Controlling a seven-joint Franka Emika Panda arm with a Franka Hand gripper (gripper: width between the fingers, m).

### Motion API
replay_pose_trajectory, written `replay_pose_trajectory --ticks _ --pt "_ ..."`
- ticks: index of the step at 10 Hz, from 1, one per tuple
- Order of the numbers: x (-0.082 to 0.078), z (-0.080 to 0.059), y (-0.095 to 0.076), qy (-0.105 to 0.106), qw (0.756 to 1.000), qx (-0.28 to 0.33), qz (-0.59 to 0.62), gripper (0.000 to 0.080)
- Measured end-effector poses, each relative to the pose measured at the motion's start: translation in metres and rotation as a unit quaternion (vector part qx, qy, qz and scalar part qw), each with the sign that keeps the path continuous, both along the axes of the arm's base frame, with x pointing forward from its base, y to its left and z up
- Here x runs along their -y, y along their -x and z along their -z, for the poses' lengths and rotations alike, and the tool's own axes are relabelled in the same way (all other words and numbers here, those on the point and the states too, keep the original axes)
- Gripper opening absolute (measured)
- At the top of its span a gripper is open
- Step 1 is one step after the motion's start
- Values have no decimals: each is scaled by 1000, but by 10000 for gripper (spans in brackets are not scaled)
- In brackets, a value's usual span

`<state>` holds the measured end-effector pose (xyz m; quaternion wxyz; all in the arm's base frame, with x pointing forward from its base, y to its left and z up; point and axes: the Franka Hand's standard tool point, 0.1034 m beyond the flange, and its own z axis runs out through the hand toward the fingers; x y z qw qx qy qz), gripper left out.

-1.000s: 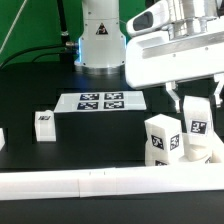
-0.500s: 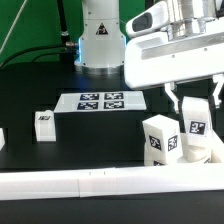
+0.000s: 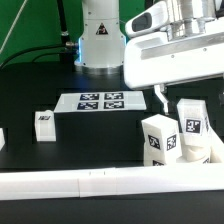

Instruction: Assemble stool

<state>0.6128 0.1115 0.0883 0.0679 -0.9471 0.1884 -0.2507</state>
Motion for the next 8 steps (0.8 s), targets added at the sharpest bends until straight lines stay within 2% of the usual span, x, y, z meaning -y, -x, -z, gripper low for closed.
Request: replay_pose_trajectory --ticks 6,8 --pt "-1 0 2 -3 1000 -12 0 649" --pt "-6 -18 10 -25 997 -69 10 649"
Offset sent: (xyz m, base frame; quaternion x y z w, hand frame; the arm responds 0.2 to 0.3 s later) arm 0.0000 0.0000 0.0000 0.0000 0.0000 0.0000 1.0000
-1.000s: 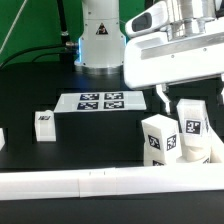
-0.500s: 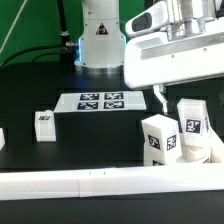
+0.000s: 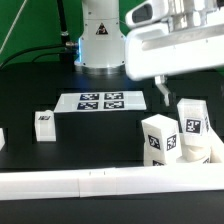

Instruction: Assemble stool

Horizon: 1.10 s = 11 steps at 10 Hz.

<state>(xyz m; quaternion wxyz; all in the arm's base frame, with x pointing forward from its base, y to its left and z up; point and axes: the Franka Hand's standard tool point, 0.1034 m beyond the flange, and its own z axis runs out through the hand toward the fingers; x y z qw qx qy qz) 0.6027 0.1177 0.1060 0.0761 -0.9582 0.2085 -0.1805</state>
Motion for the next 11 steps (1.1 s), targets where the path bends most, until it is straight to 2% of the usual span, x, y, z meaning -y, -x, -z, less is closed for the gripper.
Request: replay_pose_trajectory --ticks 2,6,7,8,9,11 --pt "8 -4 -3 7 1000 -9 -9 649" --pt "18 1 7 -26 988 -147 -28 649" --pt "29 -2 7 -17 977 -208 -50 649" --pt "35 -10 -6 -9 971 -233 -61 649" --pt "32 -11 -13 -4 972 -224 -66 649" --pt "34 -9 -10 -3 972 -225 -73 649"
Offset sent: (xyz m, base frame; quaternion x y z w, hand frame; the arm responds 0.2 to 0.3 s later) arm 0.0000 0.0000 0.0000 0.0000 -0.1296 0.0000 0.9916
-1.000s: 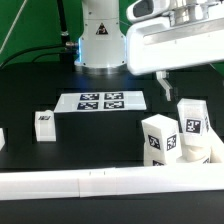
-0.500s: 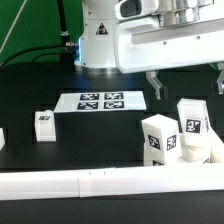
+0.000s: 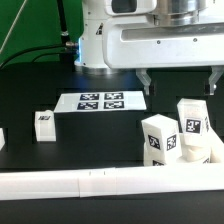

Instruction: Assemble stool

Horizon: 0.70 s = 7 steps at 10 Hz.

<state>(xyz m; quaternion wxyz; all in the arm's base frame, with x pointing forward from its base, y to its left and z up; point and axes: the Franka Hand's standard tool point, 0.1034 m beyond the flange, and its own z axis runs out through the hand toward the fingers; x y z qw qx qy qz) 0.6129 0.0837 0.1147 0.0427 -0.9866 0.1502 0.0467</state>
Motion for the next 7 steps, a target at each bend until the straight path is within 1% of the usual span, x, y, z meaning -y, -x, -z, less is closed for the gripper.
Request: replay_pose_trajectory --ticks 1,2,3,4,5,7 --pt "-2 0 0 0 1000 0 -1 649" --pt "-12 1 0 5 999 10 -41 649" --pt "-20 5 0 6 992 25 -126 649" --pt "-20 7 3 12 982 26 -188 649" --pt "-17 8 0 13 970 40 -240 649" --pt "-14 9 0 13 956 42 -289 649"
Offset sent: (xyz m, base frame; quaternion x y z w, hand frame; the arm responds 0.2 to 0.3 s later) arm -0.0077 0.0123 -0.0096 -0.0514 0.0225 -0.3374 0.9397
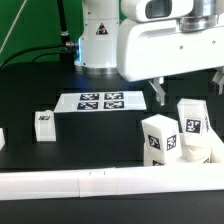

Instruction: Assemble stool

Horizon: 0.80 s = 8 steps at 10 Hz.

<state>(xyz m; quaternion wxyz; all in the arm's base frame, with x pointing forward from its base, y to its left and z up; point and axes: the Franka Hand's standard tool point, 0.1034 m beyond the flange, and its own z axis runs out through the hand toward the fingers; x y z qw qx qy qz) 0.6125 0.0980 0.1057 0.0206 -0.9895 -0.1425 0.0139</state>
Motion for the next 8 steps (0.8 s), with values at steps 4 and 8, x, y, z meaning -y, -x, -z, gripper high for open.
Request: replay_pose_trajectory --ticks 4,8 --pt "-14 4 0 9 982 21 -187 649" --pt "-13 4 -2 19 952 30 -303 649"
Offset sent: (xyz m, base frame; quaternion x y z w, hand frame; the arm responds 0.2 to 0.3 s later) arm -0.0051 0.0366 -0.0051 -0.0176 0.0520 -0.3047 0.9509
